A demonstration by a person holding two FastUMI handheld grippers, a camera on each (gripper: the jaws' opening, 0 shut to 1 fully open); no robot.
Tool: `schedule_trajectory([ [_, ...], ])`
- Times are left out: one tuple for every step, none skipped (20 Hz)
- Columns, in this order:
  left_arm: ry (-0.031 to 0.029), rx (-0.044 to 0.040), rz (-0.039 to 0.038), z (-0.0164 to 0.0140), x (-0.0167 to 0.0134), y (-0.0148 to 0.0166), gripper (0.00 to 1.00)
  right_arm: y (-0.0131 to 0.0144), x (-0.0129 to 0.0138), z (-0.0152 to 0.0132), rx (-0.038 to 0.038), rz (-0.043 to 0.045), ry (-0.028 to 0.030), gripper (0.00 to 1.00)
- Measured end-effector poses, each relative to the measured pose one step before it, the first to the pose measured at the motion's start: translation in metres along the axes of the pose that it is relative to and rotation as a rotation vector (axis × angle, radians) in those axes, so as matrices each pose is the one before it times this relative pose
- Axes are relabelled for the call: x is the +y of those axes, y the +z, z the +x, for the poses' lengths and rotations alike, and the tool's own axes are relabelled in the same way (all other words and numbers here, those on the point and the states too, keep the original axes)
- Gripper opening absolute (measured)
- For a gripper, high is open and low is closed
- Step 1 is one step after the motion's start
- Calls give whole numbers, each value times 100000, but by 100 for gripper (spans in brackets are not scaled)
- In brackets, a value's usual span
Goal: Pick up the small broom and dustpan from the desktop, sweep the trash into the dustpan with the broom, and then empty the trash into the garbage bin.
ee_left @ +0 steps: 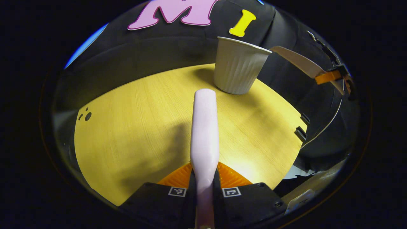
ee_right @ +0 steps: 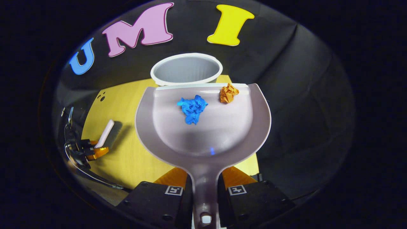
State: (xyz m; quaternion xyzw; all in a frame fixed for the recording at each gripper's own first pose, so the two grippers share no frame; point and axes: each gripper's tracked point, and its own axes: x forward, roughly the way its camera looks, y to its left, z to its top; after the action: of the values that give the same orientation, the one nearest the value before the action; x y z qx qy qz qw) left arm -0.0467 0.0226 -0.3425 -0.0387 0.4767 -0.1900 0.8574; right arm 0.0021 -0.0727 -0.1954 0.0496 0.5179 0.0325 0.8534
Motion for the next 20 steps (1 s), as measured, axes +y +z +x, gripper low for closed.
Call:
schedule_trajectory([
  [-251,225,-781,36,120,-139,27,947,-687,-28,-180,-444,-1616,36],
  [2,62,-606,109,177,-169,25,1309,-897,180,476,-1584,-1991,36],
  [237,-32,-359,20,267,28,27,1261,-857,177,196,-2024,-2466,36],
  [283,-198,-323,-9,235,-169,27,1204,-706,263,495,-2015,-2090,36],
  [-13,14,-181,-36,157,-192,27,1287,-513,337,449,-1716,-1371,36],
  [-110,-140,-134,7,75,-266,25,1044,-442,308,488,-1723,-1363,36],
  [-52,-89,-35,-90,97,-135,27,1004,-440,423,973,-2258,-1593,36],
  [230,-39,12,7,102,-207,27,776,-336,576,1106,-1847,-984,36],
  [368,-79,173,-38,114,-134,27,704,-101,168,1346,-2335,-894,36],
  [122,-72,-50,-116,99,-314,27,620,-26,317,1253,-2131,-651,36],
  [-191,-19,-500,-95,-45,-196,25,443,-147,359,1606,-2054,-603,31],
  [-317,50,-870,31,-90,-263,25,-89,-184,128,1815,-1960,-520,36],
  [-427,69,-751,-63,-106,-209,25,156,-152,21,1827,-2447,-411,36],
  [-140,-121,-266,-38,-207,-233,27,230,-311,26,2326,-3261,-665,36],
  [120,24,174,-77,48,-146,27,460,-311,436,2564,-3834,-519,36],
  [146,138,254,60,-42,-207,25,373,-16,740,2840,-3253,-417,31],
  [-1,286,-74,-34,-37,-223,25,541,-31,144,2475,-2454,165,36],
  [-223,353,-297,-57,-31,-328,27,350,-36,34,1929,-1569,492,36],
  [-96,234,-338,73,-33,-79,25,-86,-38,-457,1711,-1457,137,36],
  [197,248,-248,20,132,-144,25,52,-206,-87,1960,-1930,-496,36],
])
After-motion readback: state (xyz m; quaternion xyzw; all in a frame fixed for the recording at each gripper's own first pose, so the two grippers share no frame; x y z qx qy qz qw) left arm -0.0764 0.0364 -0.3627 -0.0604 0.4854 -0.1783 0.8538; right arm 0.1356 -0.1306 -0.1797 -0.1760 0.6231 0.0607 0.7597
